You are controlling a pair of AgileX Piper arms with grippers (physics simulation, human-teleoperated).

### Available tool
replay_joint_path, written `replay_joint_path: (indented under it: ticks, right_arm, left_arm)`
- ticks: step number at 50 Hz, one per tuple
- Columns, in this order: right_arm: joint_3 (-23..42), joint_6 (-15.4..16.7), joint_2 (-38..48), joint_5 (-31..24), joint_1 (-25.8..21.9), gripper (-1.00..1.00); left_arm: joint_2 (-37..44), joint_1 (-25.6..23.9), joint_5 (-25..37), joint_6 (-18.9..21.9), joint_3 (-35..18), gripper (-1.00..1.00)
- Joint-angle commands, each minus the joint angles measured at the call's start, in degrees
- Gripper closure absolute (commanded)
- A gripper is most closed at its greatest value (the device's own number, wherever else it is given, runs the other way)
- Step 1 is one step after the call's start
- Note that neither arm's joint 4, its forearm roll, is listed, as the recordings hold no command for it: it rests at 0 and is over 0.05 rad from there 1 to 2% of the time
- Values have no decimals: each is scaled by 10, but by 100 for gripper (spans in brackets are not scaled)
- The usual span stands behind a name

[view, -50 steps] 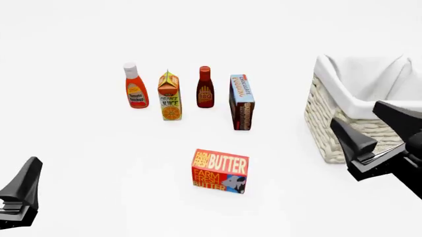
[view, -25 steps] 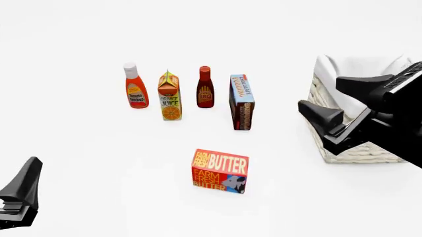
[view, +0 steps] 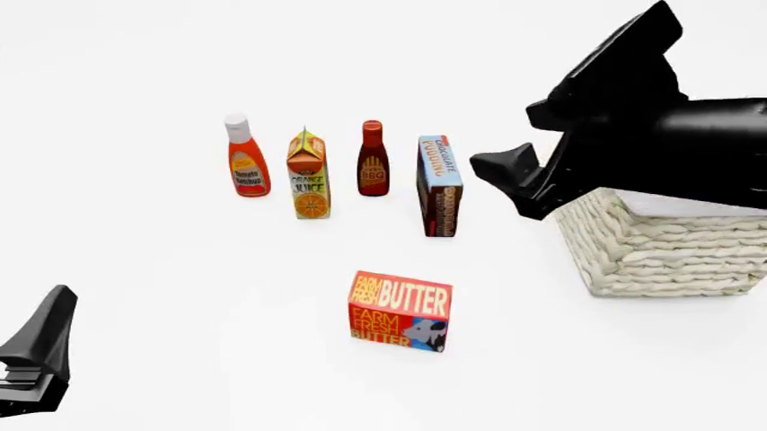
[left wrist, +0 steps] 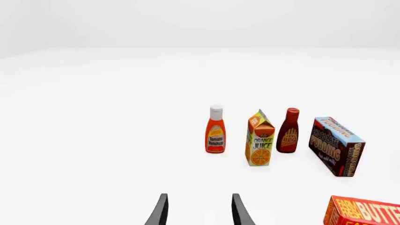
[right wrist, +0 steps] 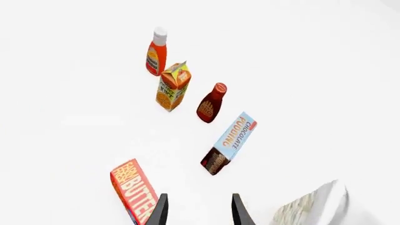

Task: Pick the butter and place it in the basket.

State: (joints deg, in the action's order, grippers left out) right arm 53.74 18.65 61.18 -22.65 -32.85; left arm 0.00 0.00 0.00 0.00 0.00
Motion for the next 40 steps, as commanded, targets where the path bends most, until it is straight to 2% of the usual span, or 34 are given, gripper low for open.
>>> replay_joint_path:
  ticks: [1,7,11,17,31,40]
  right_arm:
    - [77,36,61,-63,-19,-100]
    - [101,56,92,-90,-37,-100]
    - [108,91,112,-101,-46,-100]
    - [124,118,138,-118,-61,-100]
    - [170,138,184,-163,-90,-100]
    - [194,164,204,-191,-102,-100]
  left_arm:
    - [0,0,0,0,0,-100]
    - [0,0,0,0,0,-100]
    - [0,0,0,0,0,-100]
    - [0,0,0,0,0,-100]
    - [0,0,0,0,0,-100]
    - [0,0,0,0,0,-100]
